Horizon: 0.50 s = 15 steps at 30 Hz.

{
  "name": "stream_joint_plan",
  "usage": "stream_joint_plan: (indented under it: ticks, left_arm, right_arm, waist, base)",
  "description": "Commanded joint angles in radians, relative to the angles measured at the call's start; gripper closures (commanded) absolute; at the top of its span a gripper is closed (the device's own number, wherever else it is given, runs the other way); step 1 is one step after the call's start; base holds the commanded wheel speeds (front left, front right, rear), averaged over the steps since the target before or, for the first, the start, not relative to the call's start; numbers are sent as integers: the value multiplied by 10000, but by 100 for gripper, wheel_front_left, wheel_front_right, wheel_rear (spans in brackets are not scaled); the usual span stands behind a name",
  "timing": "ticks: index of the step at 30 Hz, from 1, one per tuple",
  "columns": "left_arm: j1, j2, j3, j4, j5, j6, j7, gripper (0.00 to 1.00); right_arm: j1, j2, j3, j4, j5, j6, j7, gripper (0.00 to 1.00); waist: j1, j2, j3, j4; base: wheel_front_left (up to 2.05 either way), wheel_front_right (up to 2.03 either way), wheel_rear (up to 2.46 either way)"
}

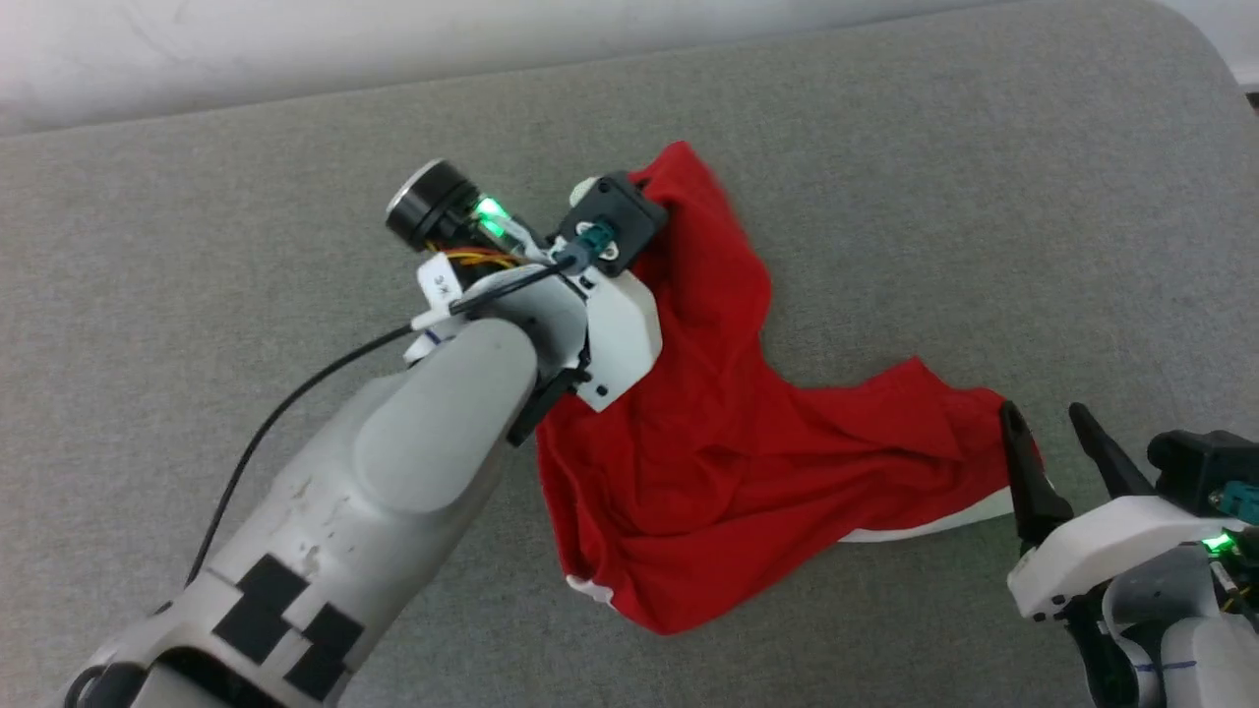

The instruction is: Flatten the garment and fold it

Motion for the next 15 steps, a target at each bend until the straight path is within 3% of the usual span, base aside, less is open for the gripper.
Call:
stream_joint_plan:
  ticks: [1,2,8,15]
  left_arm:
    - [-231,-96,-103,503,261,96,-449,0]
    - [-320,-227,-86,870,343,277,-739,0]
    - [-212,-1149,-117,2424,-78,125,-1769,0]
    - [289,-1382,403,2753,-852,265,-2819,0]
  right_arm:
    - [-192,37,77,82,86,-11,-98,0]
    - [-218,37,138,126,107,-11,-123,0]
    - [-219,38,199,213,92,-11,-224,0]
    - [37,38,123,110,-143,-11,-73,0]
  waist:
    - [0,-1,70,-79]
    - [0,-1,73,-90]
    - [0,-1,-116,304]
    - [0,-1,-866,1174]
  base:
    - [0,0,0]
    - [0,0,0]
    - [0,0,0]
    - [0,0,0]
